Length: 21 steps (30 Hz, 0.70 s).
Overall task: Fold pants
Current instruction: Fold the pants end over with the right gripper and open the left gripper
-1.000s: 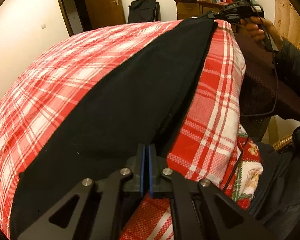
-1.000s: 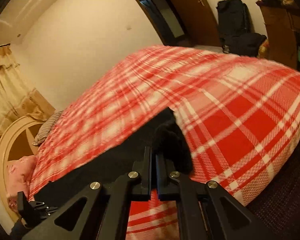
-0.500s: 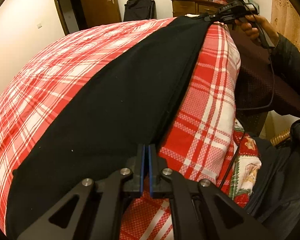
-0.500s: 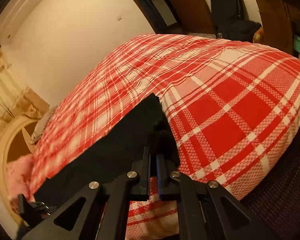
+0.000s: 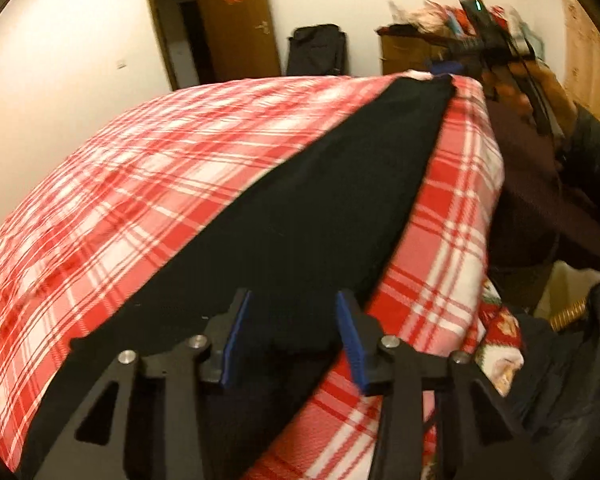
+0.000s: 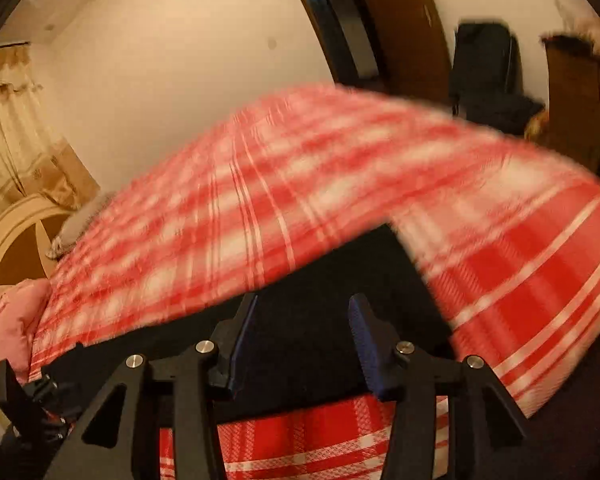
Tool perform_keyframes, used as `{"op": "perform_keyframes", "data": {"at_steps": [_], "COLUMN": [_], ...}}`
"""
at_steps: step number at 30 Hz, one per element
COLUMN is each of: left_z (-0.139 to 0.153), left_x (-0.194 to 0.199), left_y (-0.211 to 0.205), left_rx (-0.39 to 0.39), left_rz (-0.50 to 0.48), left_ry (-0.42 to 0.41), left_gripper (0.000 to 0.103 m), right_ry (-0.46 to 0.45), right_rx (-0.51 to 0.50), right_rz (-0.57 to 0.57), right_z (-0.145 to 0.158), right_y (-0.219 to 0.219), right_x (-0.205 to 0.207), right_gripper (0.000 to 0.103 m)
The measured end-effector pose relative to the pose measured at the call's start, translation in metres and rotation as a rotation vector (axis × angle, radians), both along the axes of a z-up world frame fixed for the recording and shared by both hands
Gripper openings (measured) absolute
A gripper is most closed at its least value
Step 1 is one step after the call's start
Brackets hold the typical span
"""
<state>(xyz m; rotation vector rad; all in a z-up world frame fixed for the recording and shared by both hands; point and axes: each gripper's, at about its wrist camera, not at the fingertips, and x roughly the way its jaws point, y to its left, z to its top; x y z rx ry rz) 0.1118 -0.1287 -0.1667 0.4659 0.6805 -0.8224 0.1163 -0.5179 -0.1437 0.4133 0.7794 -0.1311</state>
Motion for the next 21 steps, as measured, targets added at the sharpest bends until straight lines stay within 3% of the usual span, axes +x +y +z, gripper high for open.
{"op": "perform_keyframes", "data": {"at_steps": [3,6,8,15,18,21], "left_z": [-0.012,-0.04,-0.045,-0.036,-0.026,-0.016], "left_x": [0.008,0.009,-0.004,-0.008,-0.007,-0.004], "left_y": [0.003,0.001,-0.003,-0.001,0.011,0.026], "left_rx": [0.024,0.077,0.096,0.1,0.078,0.04], "left_rz": [0.016,-0.021,-0.052,-0.041,-0.005,0.053], "left_ry": [0.047,0.145,0.066,0.051,0.029,0.009], "left_gripper": [0.046,0.047,0.061,0.062,0.064,0.064], "right_ry": [-0.017,-0.036,-0.051,-0.003,0.026,0.079], "right_rx": [0.004,-0.071,-0.069,-0.038,-0.115,-0.119], "right_rz": [-0.007,-0.012,0.049,0.545,0.634,0.683], "right_z": [-0.002,0.013,0.018,-0.01,-0.026,-0.045], "right_y": [0.001,0.026,0.048,0.215,0.265,0.289], "right_x": [-0.005,-0.009,-0.012,0.015,0.023,0.029], "right_gripper": [0.048,0.048,0.048,0.048,0.048,0.048]}}
